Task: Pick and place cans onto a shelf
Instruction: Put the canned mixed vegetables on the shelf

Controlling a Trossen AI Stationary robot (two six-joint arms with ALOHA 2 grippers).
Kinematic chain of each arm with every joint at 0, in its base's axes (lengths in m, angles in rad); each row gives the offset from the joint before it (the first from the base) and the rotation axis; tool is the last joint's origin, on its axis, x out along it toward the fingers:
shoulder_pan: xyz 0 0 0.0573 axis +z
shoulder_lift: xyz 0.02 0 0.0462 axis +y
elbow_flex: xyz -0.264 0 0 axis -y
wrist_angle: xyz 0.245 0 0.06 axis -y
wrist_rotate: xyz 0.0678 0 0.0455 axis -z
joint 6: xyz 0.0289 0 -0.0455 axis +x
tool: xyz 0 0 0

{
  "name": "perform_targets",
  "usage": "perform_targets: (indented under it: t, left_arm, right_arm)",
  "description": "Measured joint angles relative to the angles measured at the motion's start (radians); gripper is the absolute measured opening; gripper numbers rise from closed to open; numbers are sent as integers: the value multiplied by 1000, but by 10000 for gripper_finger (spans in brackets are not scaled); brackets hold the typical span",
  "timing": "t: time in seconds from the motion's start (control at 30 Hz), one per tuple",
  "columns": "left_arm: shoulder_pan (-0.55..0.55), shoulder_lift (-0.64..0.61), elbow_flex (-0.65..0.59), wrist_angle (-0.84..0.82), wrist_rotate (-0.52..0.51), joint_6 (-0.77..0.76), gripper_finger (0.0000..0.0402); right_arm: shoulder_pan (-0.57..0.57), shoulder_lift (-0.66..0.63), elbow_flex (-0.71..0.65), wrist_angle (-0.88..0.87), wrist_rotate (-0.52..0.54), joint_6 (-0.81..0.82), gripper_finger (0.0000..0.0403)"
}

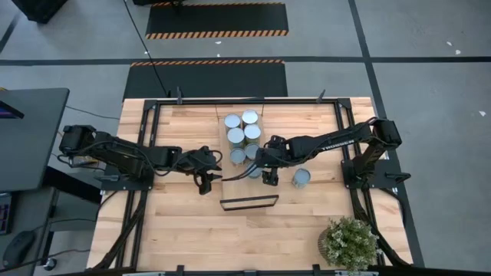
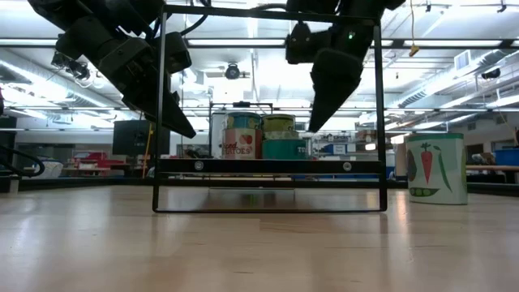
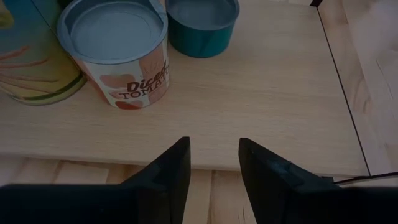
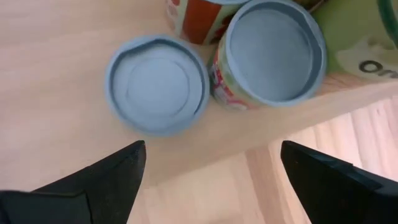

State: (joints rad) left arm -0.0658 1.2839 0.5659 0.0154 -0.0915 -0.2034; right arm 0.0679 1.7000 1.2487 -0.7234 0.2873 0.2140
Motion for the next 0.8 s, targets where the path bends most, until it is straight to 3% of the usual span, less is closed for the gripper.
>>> perform_targets:
  t: [0.3, 0.43, 0.8]
  left_arm:
    - [-10, 0, 0, -1, 0, -21, 142]
    - [-12, 0, 0, -4, 0, -21, 142]
    - [-23, 0, 0, -7, 0, -20, 142]
  right_arm:
    - [18, -1, 25, -241, -148, 49, 377]
    - [20, -38, 25, -327, -150, 113, 375]
    - [74, -105, -97, -325, -141, 342, 383]
